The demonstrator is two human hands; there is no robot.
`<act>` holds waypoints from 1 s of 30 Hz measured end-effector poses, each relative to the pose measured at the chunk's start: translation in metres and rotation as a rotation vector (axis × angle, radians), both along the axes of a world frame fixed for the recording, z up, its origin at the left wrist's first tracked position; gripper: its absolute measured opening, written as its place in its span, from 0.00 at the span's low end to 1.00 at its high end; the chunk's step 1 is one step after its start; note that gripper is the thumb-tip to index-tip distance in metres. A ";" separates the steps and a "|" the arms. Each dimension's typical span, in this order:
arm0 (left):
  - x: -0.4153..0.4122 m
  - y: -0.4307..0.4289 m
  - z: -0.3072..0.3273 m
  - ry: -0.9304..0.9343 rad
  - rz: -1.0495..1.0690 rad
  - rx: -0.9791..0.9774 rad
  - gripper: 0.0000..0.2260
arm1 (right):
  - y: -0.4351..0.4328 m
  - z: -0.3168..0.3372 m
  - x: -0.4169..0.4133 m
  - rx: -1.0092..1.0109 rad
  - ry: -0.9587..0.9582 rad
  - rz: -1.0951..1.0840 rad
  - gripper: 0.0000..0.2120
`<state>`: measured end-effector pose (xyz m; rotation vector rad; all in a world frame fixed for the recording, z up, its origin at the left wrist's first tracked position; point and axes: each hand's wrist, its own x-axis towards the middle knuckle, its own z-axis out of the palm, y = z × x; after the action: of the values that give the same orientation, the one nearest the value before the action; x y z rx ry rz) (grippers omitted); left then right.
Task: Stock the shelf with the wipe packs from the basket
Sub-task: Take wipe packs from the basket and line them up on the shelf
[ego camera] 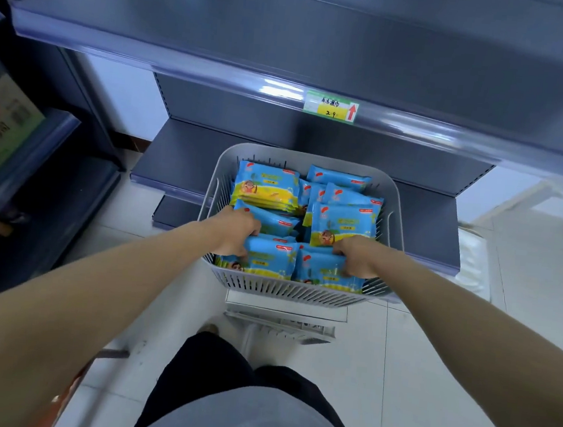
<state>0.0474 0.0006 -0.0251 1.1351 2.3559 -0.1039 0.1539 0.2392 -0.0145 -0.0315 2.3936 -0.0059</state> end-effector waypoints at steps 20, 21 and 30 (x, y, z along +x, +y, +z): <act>-0.103 -0.021 0.197 0.123 0.251 0.475 0.11 | -0.006 0.207 -0.137 -0.341 0.601 -0.145 0.09; -0.114 -0.027 0.205 0.127 0.266 0.501 0.11 | -0.012 0.215 -0.152 -0.352 0.631 -0.153 0.09; -0.264 -0.112 0.237 0.154 0.366 0.670 0.10 | -0.100 0.235 -0.329 -0.442 0.829 -0.258 0.09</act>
<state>-0.2163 -0.1118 0.2117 0.9600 2.7834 0.8045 -0.1752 0.1392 0.2201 0.0843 3.1473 -0.7804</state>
